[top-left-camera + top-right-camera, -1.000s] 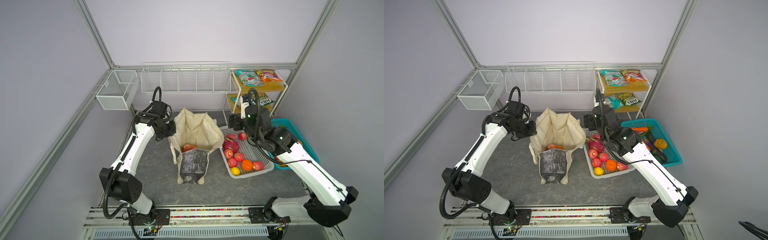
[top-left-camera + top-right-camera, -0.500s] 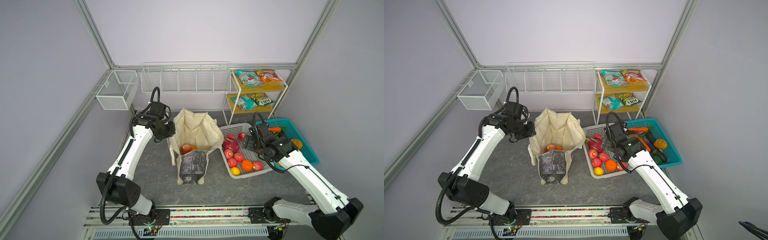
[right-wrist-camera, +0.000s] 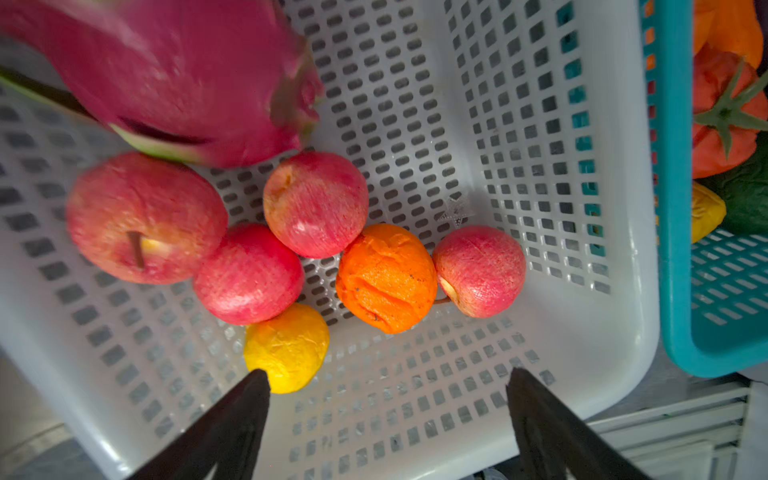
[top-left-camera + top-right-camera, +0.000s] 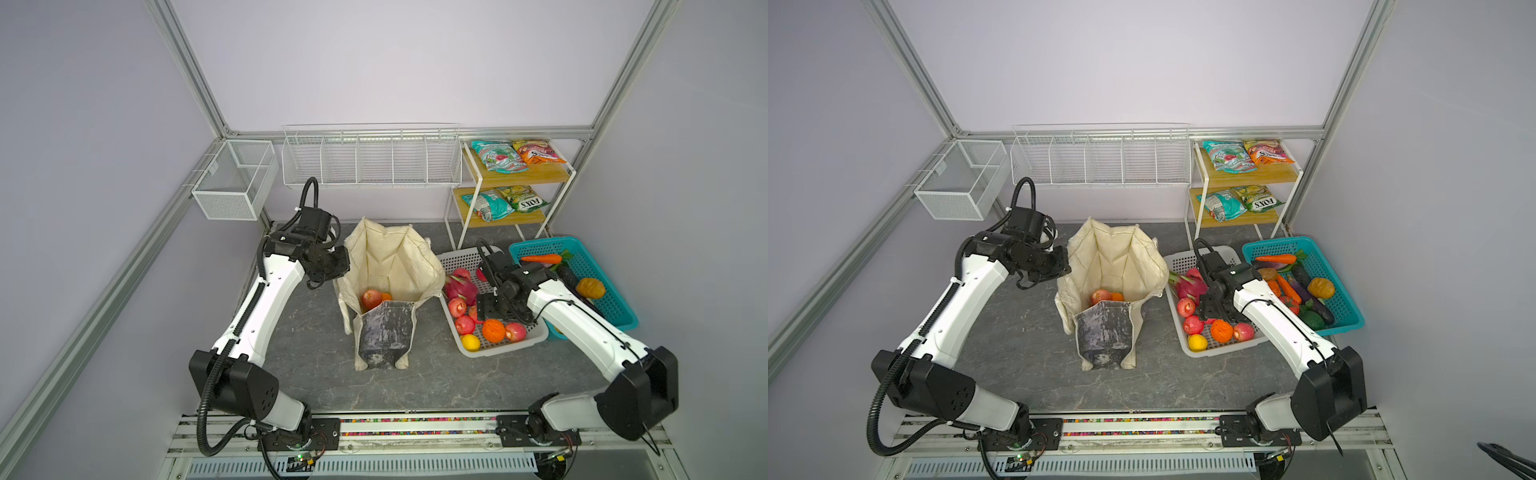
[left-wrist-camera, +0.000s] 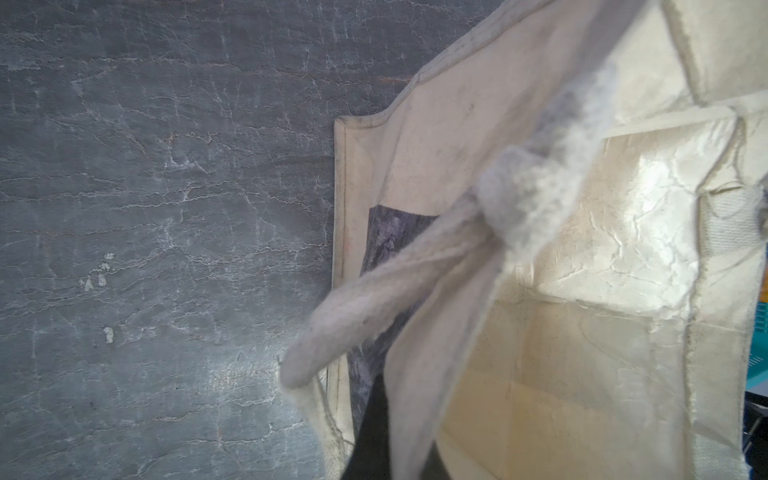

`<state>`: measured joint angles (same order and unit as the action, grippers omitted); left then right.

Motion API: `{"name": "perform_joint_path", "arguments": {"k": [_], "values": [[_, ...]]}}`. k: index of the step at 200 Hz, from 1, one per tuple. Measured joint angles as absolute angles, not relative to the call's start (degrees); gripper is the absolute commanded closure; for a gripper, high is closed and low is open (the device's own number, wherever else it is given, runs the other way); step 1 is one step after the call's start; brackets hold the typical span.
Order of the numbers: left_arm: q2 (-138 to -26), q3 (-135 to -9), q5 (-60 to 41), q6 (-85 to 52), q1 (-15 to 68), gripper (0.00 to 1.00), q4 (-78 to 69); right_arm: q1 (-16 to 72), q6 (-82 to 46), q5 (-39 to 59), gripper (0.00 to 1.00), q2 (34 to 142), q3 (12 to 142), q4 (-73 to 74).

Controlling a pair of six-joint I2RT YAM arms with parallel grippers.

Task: Place the food into the grocery bag and tie it
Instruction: 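Lower the right gripper and grasp the orange in the white basket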

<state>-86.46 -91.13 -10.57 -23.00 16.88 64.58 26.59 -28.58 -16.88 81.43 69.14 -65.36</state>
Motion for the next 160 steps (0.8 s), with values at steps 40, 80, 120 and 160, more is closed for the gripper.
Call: {"name": "perform_joint_path", "arguments": {"k": [40,80,120,160], "values": [[-86.5,-91.0,-10.6,-23.3,16.9,1.0,64.4,25.7,-19.4,-17.2,0.01,84.6,68.1,-64.5],[-86.5,-91.0,-10.6,-23.3,16.9,1.0,64.4,23.2,-13.3,-14.7,0.01,87.2,64.8,-59.8],[-86.5,-91.0,-10.5,-23.3,16.9,1.0,64.4,20.2,-8.8,-11.9,0.04,89.1,63.9,-56.4],[-86.5,-91.1,-10.5,-23.3,16.9,1.0,64.5,17.9,-5.8,-9.9,0.07,91.5,63.4,-55.0]]}}
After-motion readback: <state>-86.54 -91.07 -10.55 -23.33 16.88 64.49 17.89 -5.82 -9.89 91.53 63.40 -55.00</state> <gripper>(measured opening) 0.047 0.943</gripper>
